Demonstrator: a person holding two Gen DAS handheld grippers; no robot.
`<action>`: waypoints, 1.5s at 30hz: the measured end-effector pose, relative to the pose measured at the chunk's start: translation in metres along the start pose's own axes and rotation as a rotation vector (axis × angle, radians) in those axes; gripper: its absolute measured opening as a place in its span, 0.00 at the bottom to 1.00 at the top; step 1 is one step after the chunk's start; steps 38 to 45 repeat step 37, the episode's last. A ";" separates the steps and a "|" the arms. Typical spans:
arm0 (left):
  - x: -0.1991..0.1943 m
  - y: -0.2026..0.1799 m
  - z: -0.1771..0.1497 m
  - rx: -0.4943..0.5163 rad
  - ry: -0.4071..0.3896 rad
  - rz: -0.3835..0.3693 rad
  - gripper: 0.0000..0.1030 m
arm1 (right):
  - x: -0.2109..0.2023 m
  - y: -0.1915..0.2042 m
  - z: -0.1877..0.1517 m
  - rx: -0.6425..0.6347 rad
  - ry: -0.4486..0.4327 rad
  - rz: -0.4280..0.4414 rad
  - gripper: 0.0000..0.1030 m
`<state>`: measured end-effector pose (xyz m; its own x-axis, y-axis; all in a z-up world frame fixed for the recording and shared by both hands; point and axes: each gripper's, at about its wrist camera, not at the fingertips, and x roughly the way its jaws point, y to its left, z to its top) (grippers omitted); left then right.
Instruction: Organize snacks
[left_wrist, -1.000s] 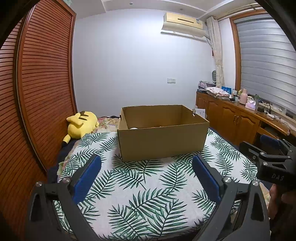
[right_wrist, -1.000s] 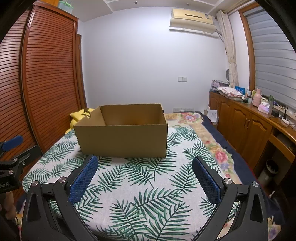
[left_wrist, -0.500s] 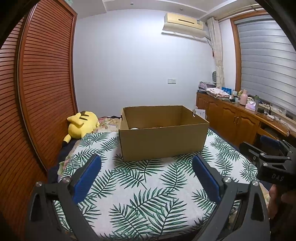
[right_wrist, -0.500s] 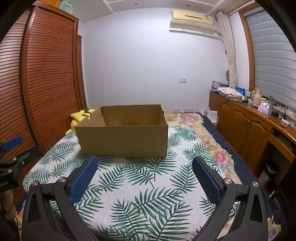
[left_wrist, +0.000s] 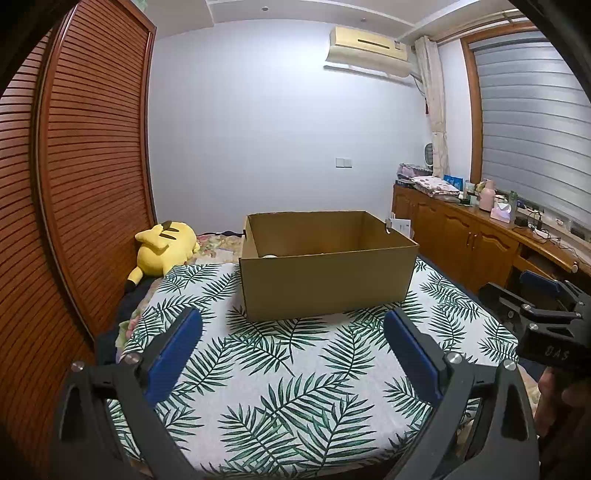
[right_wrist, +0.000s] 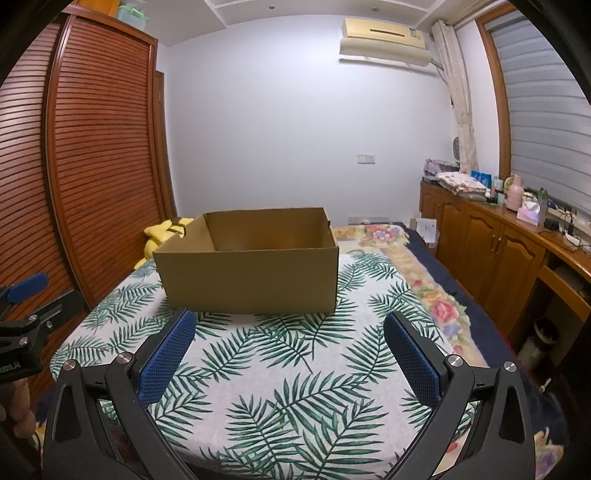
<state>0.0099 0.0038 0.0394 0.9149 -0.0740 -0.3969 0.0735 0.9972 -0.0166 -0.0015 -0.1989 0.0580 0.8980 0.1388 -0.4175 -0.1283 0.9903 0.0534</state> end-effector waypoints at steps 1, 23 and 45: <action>0.000 0.000 0.000 0.000 0.000 0.000 0.97 | 0.000 0.000 0.000 -0.002 -0.003 -0.002 1.00; -0.005 0.003 0.002 -0.004 -0.009 -0.001 0.97 | -0.005 0.001 0.000 -0.005 -0.013 -0.005 1.00; -0.008 0.005 0.004 -0.007 -0.014 0.000 0.97 | -0.007 0.004 0.001 -0.010 -0.016 -0.004 1.00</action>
